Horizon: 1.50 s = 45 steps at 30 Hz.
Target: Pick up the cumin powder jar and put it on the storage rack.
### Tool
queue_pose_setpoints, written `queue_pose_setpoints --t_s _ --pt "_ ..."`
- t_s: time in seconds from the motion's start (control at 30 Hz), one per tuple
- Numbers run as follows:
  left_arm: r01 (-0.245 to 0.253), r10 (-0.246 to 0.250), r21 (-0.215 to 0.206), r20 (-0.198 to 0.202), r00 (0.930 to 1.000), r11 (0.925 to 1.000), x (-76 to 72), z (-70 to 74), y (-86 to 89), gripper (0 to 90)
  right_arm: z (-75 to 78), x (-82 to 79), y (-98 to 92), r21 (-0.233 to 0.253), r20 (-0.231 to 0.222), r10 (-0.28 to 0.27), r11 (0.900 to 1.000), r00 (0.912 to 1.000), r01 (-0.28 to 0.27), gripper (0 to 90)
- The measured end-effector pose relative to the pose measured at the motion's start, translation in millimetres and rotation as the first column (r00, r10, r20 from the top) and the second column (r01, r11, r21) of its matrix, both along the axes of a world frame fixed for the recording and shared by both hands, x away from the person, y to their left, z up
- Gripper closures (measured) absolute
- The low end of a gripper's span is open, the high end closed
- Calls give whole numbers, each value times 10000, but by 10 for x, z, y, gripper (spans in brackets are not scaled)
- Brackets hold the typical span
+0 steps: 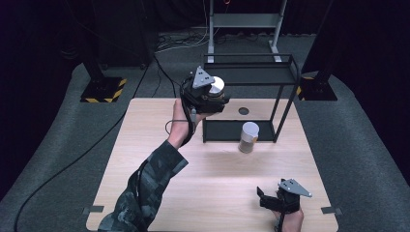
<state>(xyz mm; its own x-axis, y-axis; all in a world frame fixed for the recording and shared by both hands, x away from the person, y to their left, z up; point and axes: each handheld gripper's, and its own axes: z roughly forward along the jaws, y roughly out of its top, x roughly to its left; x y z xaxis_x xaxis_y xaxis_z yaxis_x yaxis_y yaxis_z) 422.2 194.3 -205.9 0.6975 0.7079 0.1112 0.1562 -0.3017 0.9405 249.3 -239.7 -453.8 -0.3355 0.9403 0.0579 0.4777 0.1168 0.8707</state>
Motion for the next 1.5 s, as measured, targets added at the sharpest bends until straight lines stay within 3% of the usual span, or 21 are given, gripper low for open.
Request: queue_pose_setpoints --t_s 0.37,0.9,1.33,1.5 --pt "54 -55 -280 -10 10000 9996 66 170 -19 308 2 0 3 -28 -5 13 10000 10000 -13 0" --pt "-41 42 -55 125 9999 10000 196 515 -248 308 1 0 -1 -39 12 32 10000 10000 -32 0" --pt "-509 487 -315 -680 9965 9982 528 613 -229 308 -1 1 -6 -58 28 96 9999 9999 -96 0" --pt "-739 727 -87 -993 9924 9972 654 651 -258 308 -6 -9 -7 -39 75 84 10000 9999 -84 0"
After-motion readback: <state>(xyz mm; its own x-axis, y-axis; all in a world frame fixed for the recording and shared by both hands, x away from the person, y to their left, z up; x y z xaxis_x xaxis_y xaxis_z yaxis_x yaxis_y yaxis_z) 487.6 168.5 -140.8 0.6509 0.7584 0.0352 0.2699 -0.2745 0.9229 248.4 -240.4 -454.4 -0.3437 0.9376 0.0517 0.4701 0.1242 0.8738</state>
